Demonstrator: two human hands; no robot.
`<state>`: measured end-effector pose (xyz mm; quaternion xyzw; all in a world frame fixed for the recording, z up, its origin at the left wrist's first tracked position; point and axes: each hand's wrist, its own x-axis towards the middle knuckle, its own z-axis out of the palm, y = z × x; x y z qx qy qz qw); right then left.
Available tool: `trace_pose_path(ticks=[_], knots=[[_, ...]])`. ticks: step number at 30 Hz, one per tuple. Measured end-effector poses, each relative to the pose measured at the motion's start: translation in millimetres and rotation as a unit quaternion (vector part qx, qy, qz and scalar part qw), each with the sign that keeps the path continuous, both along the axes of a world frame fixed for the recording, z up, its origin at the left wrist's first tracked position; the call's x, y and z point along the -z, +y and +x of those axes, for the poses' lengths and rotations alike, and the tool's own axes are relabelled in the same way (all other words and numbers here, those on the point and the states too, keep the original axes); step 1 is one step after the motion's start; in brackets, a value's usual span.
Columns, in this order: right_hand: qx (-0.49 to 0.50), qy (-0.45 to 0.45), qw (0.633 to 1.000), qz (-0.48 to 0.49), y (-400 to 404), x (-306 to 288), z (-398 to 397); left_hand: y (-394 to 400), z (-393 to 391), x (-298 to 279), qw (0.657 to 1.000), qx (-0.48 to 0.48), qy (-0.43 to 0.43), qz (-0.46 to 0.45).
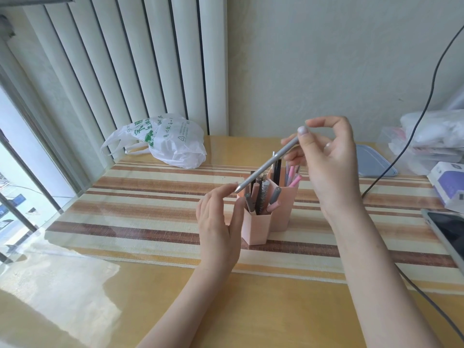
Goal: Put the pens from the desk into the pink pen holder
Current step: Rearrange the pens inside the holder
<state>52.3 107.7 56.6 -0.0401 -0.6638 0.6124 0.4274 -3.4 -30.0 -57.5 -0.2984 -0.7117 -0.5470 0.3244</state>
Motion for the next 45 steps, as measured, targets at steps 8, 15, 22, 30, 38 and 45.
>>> trace_pose_path(ticks=[8, 15, 22, 30, 38, 45], knots=[[0.086, 0.040, 0.985, 0.143, 14, -5, 9, 0, 0, 1, 0.997, 0.054, -0.034, -0.042], [0.026, -0.116, 0.942, 0.313, 15, 4, 7, 1, -1, 2, 0.998, 0.050, -0.022, -0.042], [0.006, -0.221, 0.911, 0.347, 14, 4, 11, 0, -1, 3, 0.996, 0.059, -0.045, -0.044], [-0.005, -0.289, 0.881, 0.373, 17, 5, 8, 0, -2, 7, 0.995, 0.068, -0.061, -0.037], [0.069, -0.312, 0.862, 0.393, 14, 6, 6, 0, 0, 6, 0.994, 0.079, -0.067, -0.029], [0.050, -0.345, 0.836, 0.424, 12, 6, 8, 1, 0, 5, 0.994, 0.083, -0.066, -0.019]])
